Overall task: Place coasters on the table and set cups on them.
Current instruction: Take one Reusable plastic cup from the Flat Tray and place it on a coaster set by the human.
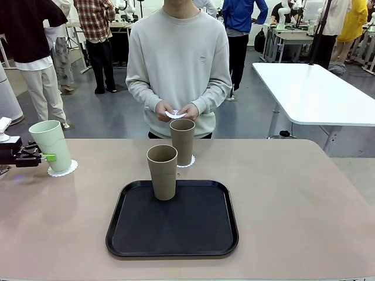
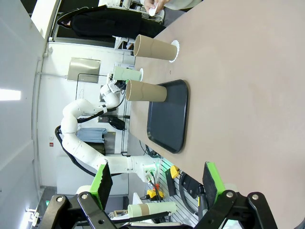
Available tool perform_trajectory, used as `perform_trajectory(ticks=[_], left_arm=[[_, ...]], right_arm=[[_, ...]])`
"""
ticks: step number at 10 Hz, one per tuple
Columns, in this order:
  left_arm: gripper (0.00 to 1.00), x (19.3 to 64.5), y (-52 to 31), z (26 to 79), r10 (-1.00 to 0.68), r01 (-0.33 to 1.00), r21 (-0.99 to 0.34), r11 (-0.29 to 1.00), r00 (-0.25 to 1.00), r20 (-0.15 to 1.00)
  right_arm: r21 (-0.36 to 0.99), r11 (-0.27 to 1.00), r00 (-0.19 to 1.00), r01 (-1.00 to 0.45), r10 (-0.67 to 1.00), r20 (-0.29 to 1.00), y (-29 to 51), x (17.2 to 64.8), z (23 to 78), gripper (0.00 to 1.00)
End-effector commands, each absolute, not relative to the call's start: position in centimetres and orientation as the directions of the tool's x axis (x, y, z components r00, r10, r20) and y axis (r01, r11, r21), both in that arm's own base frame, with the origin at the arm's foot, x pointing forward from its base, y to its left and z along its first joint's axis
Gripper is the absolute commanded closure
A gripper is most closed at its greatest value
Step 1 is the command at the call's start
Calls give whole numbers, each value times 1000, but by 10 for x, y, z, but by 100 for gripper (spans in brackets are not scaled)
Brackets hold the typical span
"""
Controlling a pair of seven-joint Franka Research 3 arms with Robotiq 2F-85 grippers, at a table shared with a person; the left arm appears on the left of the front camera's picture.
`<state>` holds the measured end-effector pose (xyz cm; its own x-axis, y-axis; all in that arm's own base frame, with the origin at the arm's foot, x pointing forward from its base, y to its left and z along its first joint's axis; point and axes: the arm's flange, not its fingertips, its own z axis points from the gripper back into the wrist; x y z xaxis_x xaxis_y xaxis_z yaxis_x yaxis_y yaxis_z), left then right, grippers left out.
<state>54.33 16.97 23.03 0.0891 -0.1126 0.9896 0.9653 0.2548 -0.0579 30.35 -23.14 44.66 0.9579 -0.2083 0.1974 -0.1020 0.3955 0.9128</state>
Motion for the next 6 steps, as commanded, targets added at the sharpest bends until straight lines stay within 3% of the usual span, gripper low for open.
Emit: perform_trajectory(ticks=[1,6], left_arm=[[16,549,170,223,-127,969,-34,245,67,990],[16,551,171,217,-152,971,-19,240,57,987]], right_arm=[[913,396,960,-102,-201,194,-232,302,447,0],[913,396,960,-102,-201,194,-232,302,447,0]])
